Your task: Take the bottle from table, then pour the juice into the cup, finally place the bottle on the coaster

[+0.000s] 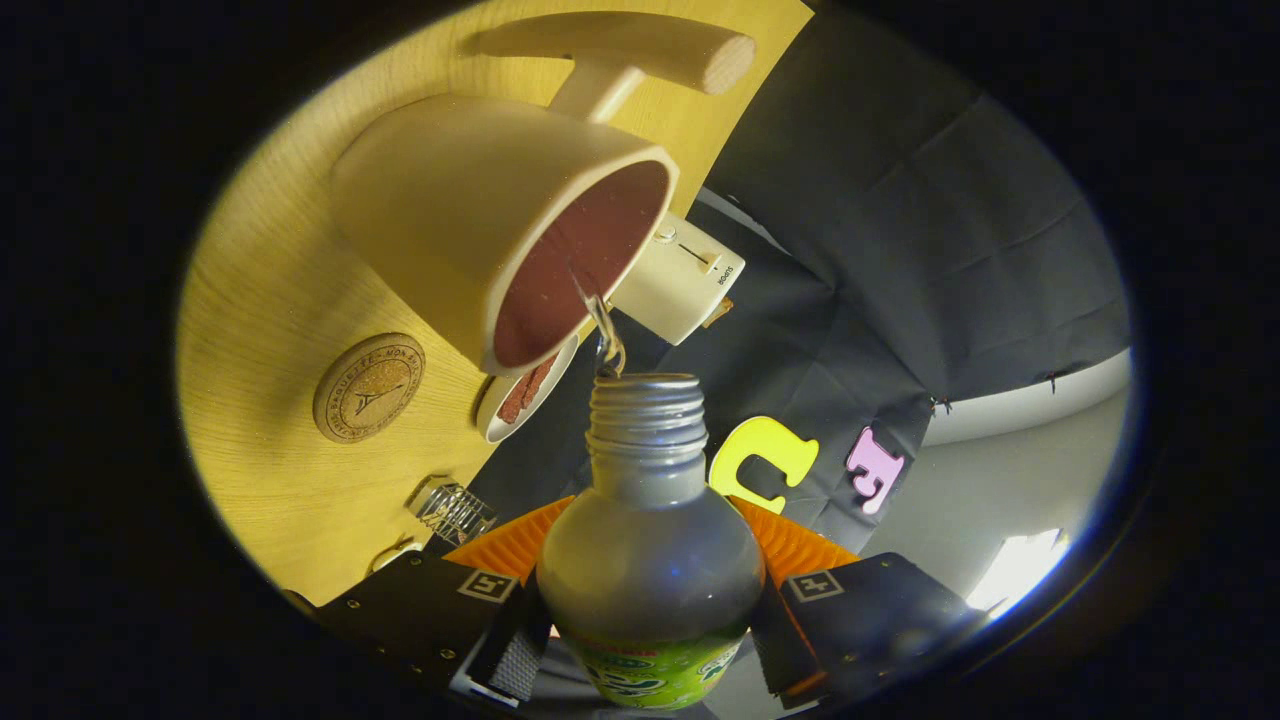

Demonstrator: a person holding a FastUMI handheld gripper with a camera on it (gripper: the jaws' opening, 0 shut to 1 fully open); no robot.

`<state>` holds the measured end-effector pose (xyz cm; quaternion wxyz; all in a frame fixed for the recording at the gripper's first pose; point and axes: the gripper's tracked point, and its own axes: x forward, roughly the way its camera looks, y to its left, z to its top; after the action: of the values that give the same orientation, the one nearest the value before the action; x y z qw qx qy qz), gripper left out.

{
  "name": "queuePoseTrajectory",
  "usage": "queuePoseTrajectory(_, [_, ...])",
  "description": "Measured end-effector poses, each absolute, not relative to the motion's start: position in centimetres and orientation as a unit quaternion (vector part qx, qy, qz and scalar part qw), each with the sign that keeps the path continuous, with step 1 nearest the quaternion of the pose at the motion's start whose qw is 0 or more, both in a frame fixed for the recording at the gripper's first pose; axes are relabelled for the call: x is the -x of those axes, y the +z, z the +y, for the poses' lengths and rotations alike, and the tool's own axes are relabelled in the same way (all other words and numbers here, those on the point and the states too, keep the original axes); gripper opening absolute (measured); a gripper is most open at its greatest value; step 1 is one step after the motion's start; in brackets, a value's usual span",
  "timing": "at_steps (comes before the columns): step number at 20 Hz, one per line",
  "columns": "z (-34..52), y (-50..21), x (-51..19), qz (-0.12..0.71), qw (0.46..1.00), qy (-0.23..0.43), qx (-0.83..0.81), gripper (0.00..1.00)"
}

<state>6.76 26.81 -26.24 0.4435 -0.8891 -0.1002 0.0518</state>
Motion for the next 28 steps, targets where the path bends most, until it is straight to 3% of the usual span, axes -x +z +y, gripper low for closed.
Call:
queuePoseTrajectory(15, [27.4,-24.8,-6.4,-0.095,0.388,0.045,0.916,0.82])
queuePoseTrajectory(28, [27.5,-25.3,-6.9,-0.090,0.389,0.046,0.916,0.82])
